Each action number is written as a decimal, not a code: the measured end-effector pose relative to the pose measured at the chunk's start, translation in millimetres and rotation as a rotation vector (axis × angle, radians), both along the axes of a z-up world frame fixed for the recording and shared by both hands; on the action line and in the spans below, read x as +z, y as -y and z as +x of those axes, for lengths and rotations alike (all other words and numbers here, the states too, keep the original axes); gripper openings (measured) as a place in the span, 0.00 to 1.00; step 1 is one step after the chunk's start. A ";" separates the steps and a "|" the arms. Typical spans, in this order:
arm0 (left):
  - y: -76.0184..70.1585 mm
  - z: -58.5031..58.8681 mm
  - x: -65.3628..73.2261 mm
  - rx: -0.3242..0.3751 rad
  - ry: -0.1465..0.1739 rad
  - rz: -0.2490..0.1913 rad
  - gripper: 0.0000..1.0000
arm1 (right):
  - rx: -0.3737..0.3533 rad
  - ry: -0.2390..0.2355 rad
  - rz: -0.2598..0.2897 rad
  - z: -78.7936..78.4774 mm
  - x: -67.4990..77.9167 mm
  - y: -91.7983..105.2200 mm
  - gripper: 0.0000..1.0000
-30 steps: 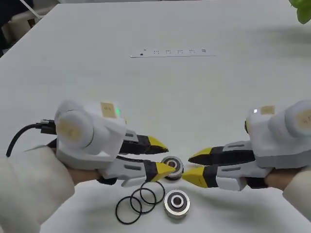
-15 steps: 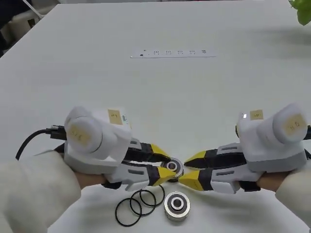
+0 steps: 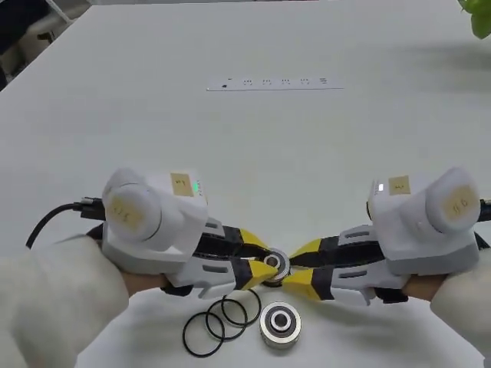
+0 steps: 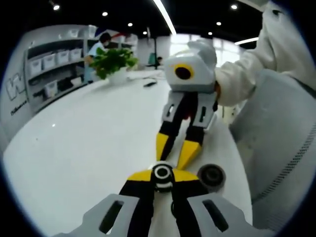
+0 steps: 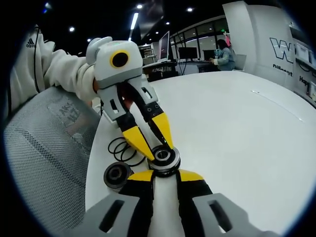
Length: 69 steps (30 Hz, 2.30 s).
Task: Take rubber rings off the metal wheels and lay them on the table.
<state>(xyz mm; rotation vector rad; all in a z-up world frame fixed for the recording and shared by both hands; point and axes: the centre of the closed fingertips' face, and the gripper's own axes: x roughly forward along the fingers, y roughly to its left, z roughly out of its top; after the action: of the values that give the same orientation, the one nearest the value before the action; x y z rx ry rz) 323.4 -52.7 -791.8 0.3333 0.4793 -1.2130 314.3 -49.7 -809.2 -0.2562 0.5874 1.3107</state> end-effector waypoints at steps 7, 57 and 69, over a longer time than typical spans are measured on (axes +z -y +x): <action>-0.7 -1.8 0.3 -0.002 0.006 0.001 0.14 | 0.004 0.008 -0.020 -0.8 -0.4 2.4 0.09; -3.8 -8.1 0.7 -0.027 0.048 0.007 0.13 | -0.279 -0.354 0.193 5.9 14.9 7.8 0.00; -3.2 -6.8 0.5 -0.029 0.051 0.007 0.13 | -0.260 -0.332 0.188 5.3 17.5 4.3 0.00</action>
<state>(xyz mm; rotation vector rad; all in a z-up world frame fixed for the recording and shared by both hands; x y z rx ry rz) 316.7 -49.5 -791.3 0.3773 0.4358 -1.2280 319.5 -54.0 -791.6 0.1923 0.7442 1.1520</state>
